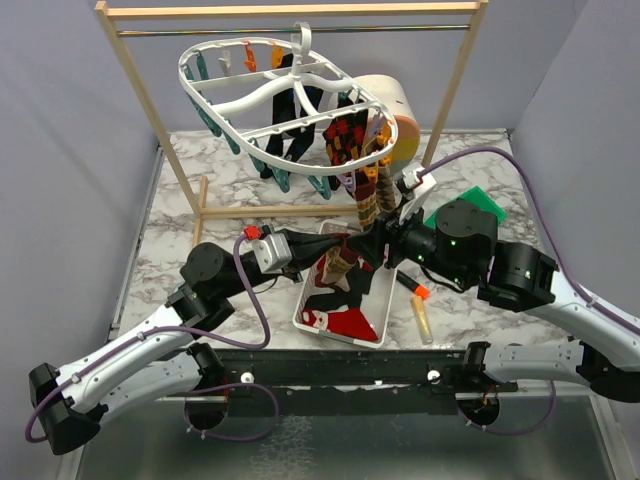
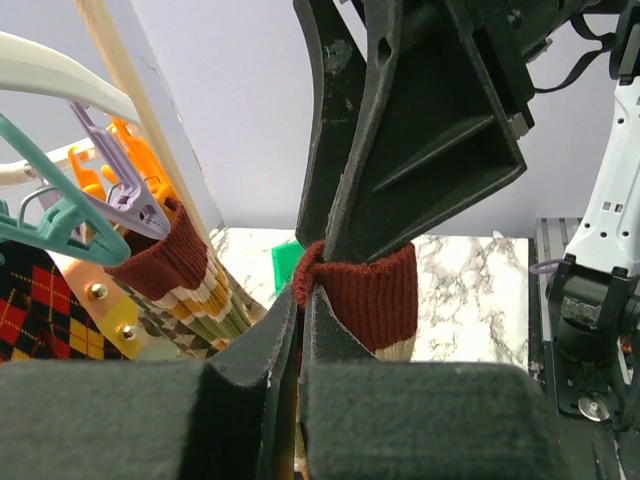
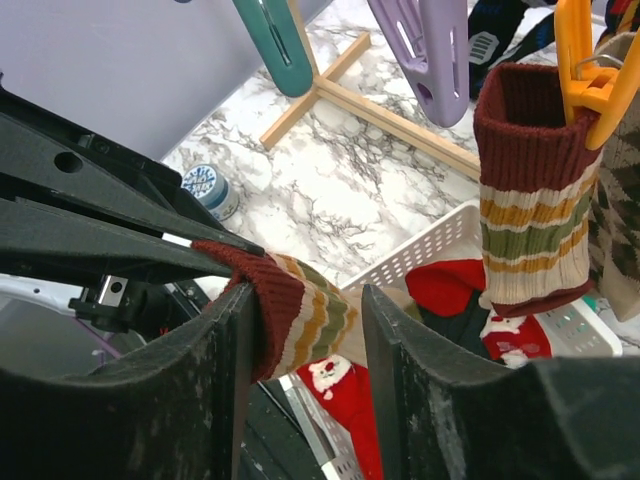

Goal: Clip the socks to the hanger
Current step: Open the clamp at the hanger.

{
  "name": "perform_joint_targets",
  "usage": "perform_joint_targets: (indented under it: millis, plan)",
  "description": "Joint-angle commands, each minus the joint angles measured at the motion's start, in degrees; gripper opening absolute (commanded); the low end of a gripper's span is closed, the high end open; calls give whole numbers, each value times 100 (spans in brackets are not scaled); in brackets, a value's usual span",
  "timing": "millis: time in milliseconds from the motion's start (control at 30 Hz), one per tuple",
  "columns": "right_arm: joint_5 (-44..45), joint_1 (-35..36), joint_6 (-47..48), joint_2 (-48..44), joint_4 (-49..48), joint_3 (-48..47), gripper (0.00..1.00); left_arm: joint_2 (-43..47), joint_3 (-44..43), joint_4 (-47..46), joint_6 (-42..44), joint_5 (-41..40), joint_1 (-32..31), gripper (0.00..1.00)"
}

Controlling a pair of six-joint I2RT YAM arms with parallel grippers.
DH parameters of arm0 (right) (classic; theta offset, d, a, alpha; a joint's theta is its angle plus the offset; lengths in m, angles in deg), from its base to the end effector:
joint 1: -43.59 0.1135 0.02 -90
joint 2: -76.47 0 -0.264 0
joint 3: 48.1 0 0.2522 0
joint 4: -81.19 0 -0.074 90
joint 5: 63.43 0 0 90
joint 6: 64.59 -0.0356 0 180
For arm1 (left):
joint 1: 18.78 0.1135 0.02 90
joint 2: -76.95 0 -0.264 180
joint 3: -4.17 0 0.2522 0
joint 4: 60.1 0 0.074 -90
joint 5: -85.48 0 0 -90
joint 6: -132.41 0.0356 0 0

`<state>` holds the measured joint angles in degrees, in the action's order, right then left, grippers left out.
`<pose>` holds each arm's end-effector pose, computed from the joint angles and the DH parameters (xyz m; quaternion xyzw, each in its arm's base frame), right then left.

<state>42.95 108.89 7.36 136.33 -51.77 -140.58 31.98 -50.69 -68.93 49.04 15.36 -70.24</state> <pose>0.0946 0.1817 0.4508 -0.2335 0.7516 0.3192 0.5279 0.1048 -0.1510 0.3779 0.4013 0.4337 -0.3982 0.7017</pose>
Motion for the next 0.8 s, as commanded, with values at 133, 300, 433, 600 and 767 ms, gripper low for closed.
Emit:
perform_joint_targets:
  millis: [133, 300, 433, 600, 767]
  plan:
    - [640, 18, 153, -246, -75, -299, 60, 165, 148, -29, 204, -336, 2, 0]
    - [1513, 18, 568, -490, -741, -4, 66, 366, 240, -18, 257, -674, 2, 0]
    - [1475, 18, 953, -387, -988, -147, 70, 461, 261, -18, 295, -1014, 4, 0]
    - [1631, 18, 1153, 331, -563, -787, 70, 462, 217, -17, 408, -1507, -2, 0]
    - [2089, 18, 1238, 591, -1143, -587, 71, 445, 249, -17, 479, -1719, -1, 0]
